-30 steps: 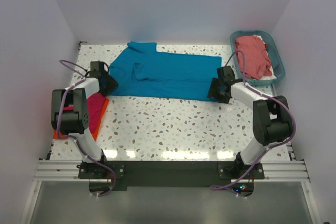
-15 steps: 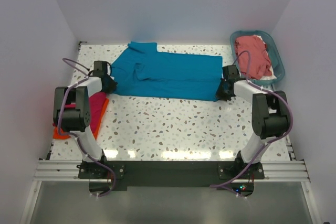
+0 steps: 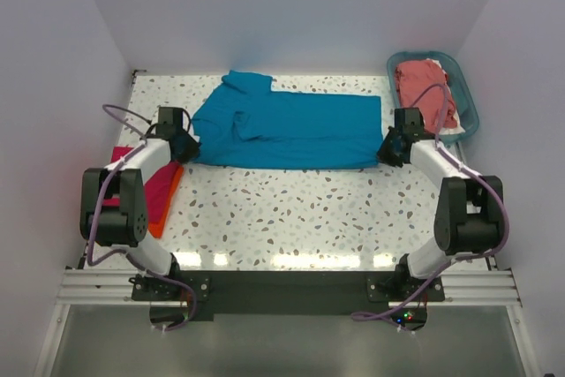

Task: Fold and stack the t-shirts
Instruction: Fold the tshirt

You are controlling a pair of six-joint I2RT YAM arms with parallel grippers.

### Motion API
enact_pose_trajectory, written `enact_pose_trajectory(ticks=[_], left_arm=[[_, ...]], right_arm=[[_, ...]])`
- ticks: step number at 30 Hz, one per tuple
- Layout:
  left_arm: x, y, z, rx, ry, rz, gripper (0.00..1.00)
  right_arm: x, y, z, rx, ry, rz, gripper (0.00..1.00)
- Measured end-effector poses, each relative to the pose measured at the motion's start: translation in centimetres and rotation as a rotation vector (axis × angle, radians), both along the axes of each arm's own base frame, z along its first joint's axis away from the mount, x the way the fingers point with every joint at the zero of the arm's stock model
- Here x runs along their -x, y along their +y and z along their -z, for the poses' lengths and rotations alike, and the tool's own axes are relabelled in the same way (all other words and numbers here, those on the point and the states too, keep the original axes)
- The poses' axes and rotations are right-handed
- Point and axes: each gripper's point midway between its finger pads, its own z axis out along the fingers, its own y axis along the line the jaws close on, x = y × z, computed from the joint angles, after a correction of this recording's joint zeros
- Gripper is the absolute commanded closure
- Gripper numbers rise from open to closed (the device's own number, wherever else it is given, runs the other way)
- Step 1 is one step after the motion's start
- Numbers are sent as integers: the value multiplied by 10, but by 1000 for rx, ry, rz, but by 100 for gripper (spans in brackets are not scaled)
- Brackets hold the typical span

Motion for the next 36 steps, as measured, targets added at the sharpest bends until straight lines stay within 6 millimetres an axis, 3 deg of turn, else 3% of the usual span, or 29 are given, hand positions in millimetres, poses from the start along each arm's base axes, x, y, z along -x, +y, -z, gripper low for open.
enact_pose_trajectory(ticks=[5,14,16,17,18,19,20,23,26,29,32,36], left_arm=[[28,-2,-21,24,-51,-28,100],[115,-12,-1,72,-8,-32,100],[131,-14,0,81,-14,-25,86],[136,-15,0,87,-18,-20,64],[140,-14,-1,82,-24,-14,55],[143,-14,-3,79,-30,-11,47],[145,-13,-5,73,-37,-6,43],[142,-12,-14,57,-73,16,45],[133,-11,-23,38,-98,38,60],[113,-14,-30,31,-112,81,73],[91,-22,-25,40,-106,139,81],[82,-33,-6,63,-64,208,81]], right_arm=[[23,-11,-4,-4,-2,29,100],[72,-39,-5,-72,20,131,100],[81,-41,-8,-83,13,143,78],[85,-42,-10,-86,8,146,72],[87,-42,-13,-86,1,148,58],[89,-43,-15,-85,-6,148,53],[89,-43,-18,-81,-15,140,49],[87,-36,-26,-70,-45,93,43],[81,-1,-35,-22,-58,-44,44],[62,67,-59,6,-120,-265,44],[40,140,-78,7,-196,-457,44],[12,224,-79,26,-239,-634,44]])
